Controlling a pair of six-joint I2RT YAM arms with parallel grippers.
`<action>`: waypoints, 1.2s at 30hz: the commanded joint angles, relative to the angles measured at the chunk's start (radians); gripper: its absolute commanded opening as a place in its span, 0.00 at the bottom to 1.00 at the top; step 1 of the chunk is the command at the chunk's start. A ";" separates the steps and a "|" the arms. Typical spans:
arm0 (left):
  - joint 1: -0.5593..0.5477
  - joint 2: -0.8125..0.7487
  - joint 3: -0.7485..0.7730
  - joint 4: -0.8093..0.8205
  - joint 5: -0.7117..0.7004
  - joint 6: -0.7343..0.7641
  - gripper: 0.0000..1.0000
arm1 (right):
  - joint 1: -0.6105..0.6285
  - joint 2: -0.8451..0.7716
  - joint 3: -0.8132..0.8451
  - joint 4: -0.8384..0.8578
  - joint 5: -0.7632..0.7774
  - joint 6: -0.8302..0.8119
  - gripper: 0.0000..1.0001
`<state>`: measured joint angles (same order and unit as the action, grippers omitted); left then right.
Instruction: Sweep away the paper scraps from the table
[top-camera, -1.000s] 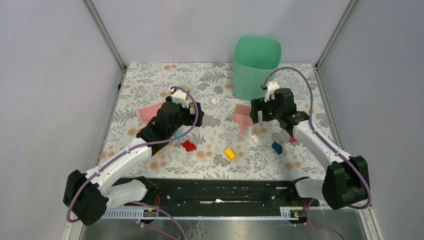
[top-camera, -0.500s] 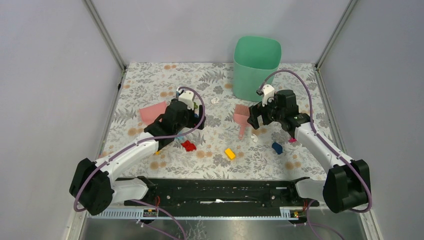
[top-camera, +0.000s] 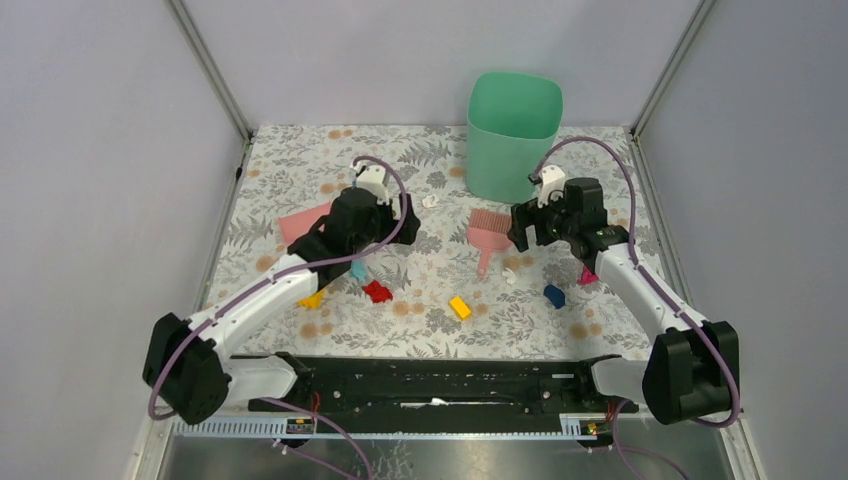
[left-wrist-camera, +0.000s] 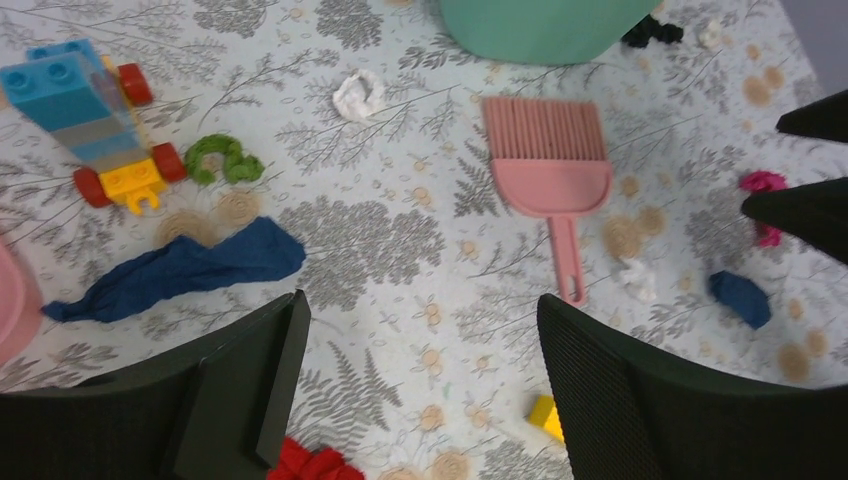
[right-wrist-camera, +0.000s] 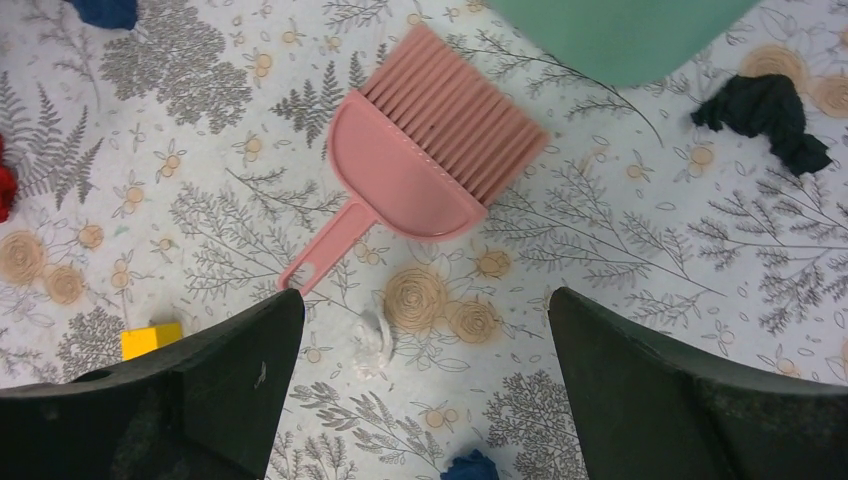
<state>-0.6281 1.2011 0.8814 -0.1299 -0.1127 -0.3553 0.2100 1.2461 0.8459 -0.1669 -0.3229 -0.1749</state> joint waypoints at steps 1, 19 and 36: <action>-0.023 0.108 0.132 -0.025 0.045 -0.113 0.87 | -0.022 -0.032 0.030 0.035 0.042 0.008 1.00; -0.120 0.751 0.599 -0.020 -0.026 -0.198 0.61 | -0.035 -0.061 -0.010 0.096 0.099 -0.021 1.00; -0.125 1.011 0.822 -0.044 -0.044 -0.178 0.51 | -0.038 -0.051 -0.017 0.096 0.084 -0.039 1.00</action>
<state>-0.7532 2.1834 1.6497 -0.1909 -0.1463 -0.5465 0.1802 1.1988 0.8223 -0.0994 -0.2455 -0.1944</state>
